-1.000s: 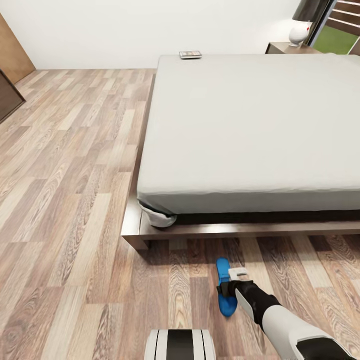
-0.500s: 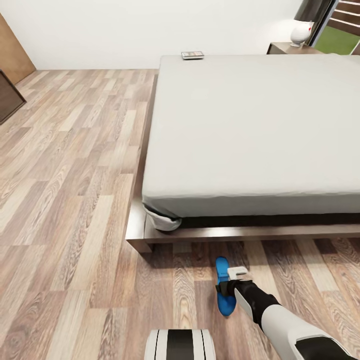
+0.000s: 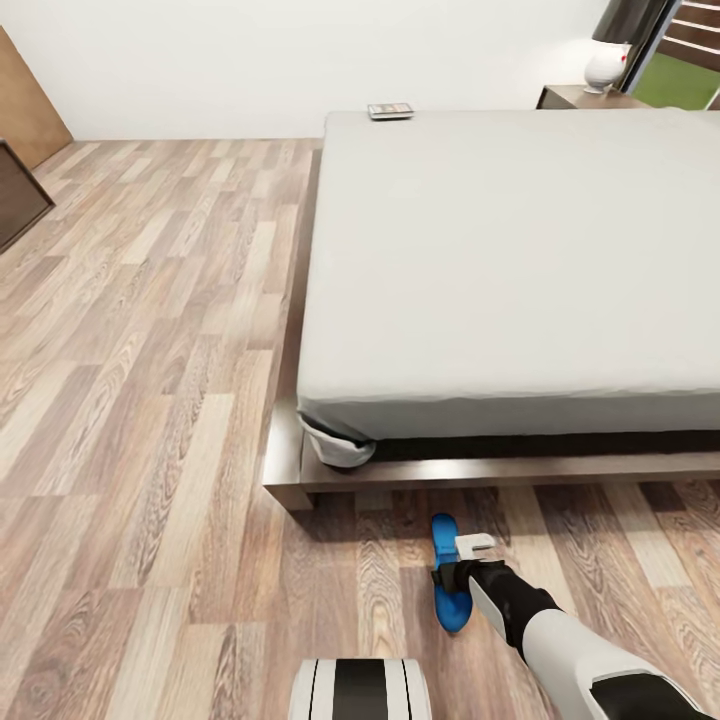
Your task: In the bedroom, move the book from the bed onto either nightstand, and place the two sandals side by side next to the bed.
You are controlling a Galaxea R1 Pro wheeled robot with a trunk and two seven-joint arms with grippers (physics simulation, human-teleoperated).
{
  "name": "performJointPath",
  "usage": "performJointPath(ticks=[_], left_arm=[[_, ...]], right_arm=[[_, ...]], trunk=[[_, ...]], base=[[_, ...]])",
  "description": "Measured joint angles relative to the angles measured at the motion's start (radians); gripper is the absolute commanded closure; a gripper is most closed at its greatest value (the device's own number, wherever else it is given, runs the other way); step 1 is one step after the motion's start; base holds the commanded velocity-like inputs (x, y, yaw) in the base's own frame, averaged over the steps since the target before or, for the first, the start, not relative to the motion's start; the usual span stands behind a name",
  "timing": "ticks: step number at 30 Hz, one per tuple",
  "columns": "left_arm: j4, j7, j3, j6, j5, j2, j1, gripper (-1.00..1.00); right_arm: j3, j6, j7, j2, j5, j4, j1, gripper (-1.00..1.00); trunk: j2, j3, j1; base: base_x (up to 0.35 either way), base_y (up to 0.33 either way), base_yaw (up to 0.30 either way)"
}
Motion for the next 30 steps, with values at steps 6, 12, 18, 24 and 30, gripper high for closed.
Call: performJointPath(ticks=[6, 12, 18, 24, 30], left_arm=[[0.000, 0.000, -0.001, 0.001, 0.000, 0.000, 0.000, 1.00], [-0.002, 0.000, -0.001, 0.000, 0.000, 0.000, 0.000, 1.00], [-0.003, 0.000, -0.001, 0.000, -0.001, 0.000, 0.000, 1.00], [-0.003, 0.000, -0.001, 0.000, -0.001, 0.000, 0.000, 1.00], [-0.004, 0.000, -0.001, -0.001, -0.001, 0.000, 0.000, 1.00]], right_arm=[[0.000, 0.000, 0.000, -0.001, 0.000, 0.000, 0.000, 1.00], [0.000, 0.000, 0.000, -0.002, 0.000, 0.000, 0.000, 1.00], [0.000, 0.000, 0.000, -0.002, -0.001, 0.000, 0.000, 1.00], [0.000, 0.000, 0.000, -0.003, -0.001, 0.000, 0.000, 1.00], [-0.001, 0.000, 0.000, -0.004, -0.001, 0.000, 0.000, 1.00]], trunk=[[0.000, 0.000, 0.000], [0.000, 0.000, 0.000], [0.000, 0.000, 0.000], [0.000, 0.000, 0.000], [0.000, 0.000, 0.000]], base=[[0.116, 0.102, 0.000], [0.058, 0.030, 0.000], [0.149, 0.004, 0.000], [0.048, 0.001, 0.000], [0.008, 0.000, 0.000]])
